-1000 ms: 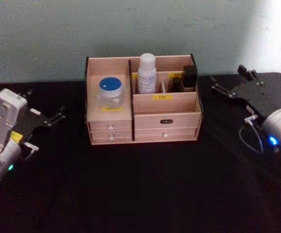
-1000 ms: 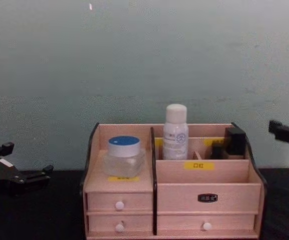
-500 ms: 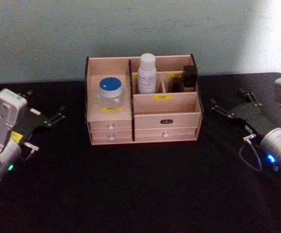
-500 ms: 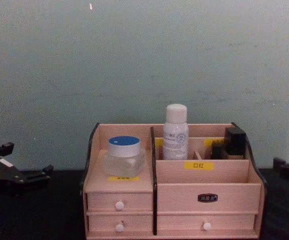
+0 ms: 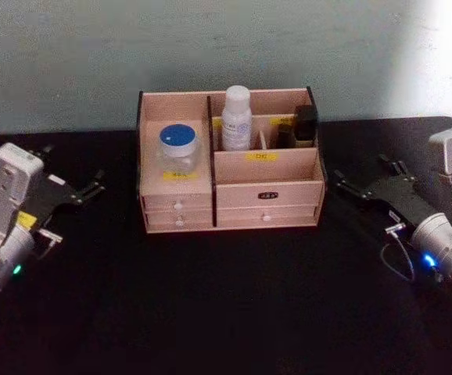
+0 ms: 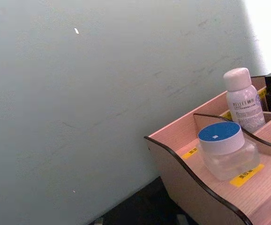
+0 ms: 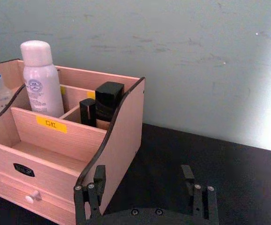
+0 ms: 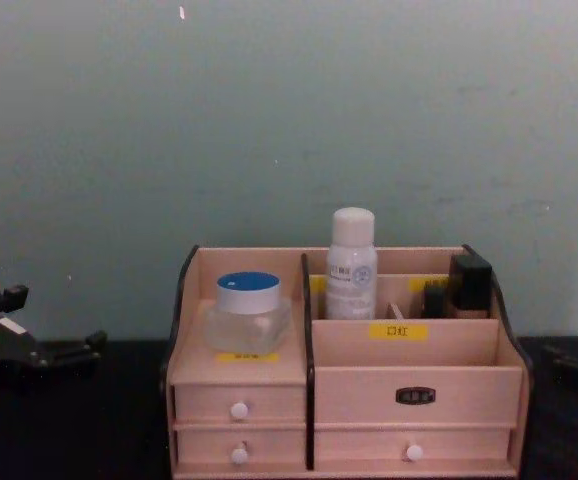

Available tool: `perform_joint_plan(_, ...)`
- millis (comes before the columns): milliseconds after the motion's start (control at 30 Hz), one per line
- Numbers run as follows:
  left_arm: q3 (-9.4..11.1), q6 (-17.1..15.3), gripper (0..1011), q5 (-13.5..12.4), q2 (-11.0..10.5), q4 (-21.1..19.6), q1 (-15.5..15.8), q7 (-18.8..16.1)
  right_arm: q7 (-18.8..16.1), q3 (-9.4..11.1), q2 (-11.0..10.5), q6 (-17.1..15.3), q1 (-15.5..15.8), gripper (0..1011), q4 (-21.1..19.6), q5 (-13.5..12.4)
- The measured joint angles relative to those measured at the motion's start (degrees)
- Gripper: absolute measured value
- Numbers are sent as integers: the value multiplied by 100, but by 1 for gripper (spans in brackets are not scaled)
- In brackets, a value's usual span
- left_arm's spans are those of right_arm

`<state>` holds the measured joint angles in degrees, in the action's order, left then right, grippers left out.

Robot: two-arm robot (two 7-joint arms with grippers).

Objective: Pick up the facial cleanser and watermelon frost from the table and place them into the tiered storage box.

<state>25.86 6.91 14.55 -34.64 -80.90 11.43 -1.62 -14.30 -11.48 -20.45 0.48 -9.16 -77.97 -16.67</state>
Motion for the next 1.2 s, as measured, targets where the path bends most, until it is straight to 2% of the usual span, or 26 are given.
perform_joint_plan(1200,0,0,1001,0,0,0,0,0,-5,-16,-17,7,-7,1000,-10,-20)
